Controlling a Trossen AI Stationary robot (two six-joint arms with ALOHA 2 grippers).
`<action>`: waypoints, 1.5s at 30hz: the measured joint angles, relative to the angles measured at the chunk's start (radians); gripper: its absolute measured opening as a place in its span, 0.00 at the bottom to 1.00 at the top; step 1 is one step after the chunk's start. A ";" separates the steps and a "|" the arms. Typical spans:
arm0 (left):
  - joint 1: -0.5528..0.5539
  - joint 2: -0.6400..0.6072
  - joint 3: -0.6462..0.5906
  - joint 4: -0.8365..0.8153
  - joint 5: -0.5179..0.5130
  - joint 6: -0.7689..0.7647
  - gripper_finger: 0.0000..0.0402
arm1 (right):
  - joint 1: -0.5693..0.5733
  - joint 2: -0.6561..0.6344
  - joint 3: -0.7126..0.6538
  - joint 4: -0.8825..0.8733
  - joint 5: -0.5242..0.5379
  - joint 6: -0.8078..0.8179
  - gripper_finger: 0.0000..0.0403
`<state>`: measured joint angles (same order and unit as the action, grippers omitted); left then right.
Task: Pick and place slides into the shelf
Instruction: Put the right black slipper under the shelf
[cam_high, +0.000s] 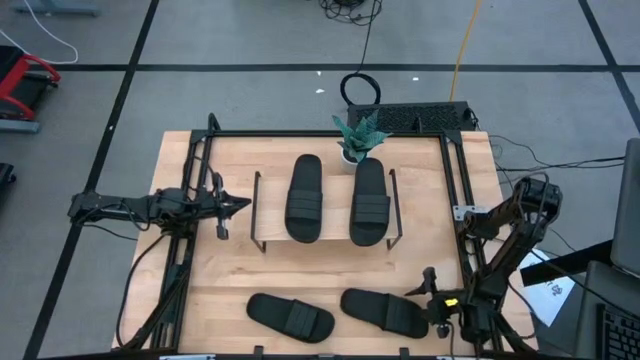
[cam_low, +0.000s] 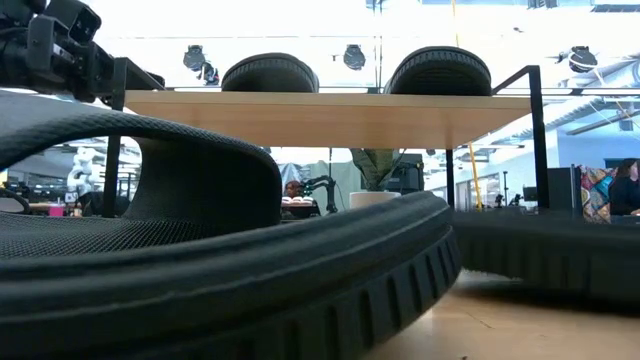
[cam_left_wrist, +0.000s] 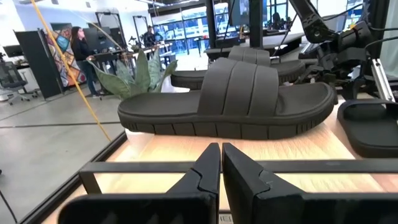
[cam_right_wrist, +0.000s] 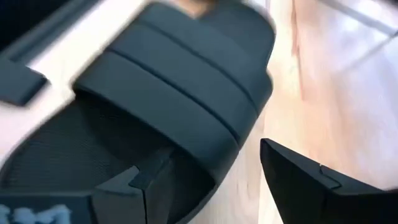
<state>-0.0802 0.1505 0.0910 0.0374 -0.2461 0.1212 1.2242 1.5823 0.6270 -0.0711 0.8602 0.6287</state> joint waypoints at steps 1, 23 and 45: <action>0.000 0.000 0.000 -0.004 0.000 -0.001 0.05 | -0.007 0.014 0.000 0.002 -0.004 0.014 0.54; 0.000 0.000 0.000 -0.020 0.005 -0.012 0.05 | -0.067 0.132 -0.003 0.138 0.082 0.095 0.03; 0.000 0.000 0.000 -0.020 0.005 0.088 0.05 | -0.175 -0.042 0.148 -0.360 0.100 0.613 0.00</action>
<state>-0.0803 0.1501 0.0910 0.0177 -0.2415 0.2089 1.0496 1.5404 0.7749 -0.4310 0.9602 1.2415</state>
